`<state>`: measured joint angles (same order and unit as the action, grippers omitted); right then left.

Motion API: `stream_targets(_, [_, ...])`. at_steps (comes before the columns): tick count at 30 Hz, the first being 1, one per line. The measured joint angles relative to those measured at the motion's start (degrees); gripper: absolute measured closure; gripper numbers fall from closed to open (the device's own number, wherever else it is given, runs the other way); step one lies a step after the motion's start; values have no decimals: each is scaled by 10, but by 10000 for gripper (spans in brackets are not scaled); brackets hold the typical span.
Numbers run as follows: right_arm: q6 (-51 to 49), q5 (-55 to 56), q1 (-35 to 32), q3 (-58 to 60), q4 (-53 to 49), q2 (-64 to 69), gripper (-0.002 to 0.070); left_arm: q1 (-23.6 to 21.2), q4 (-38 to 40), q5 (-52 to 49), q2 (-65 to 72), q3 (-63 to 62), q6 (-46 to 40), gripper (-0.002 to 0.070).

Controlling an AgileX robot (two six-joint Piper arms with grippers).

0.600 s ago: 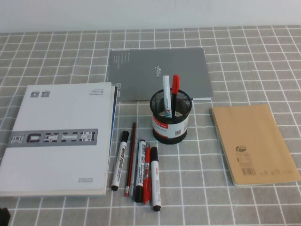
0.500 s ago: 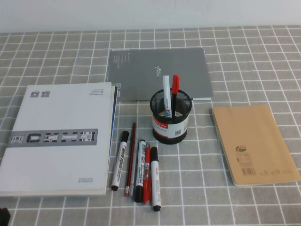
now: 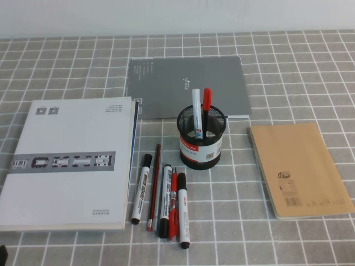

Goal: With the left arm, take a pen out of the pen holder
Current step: 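Take a marker out of the pen holder and lay it on the table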

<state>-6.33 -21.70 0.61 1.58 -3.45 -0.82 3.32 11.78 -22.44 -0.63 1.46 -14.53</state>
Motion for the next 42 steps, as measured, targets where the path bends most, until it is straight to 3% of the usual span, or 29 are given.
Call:
stream_targets(8, [0,0,0,0,0,0,689,0,4,9,0,0,0,678])
stream_targets(12, [0,0,0,0,0,0,689,0,48,36,0,0,0,678])
stream_targets(18, [0,0,0,0,0,0,689,0,186,120,0,0,1,678])
stream_targets(23, [0,0,0,0,0,0,689,0,371,190,0,0,27,678])
stream_targets(32, [0,0,0,0,0,0,689,0,455,244,0,0,29,678])
stream_targets(42, [0,0,0,0,0,0,689,0,440,116,66,-134,-176,678])
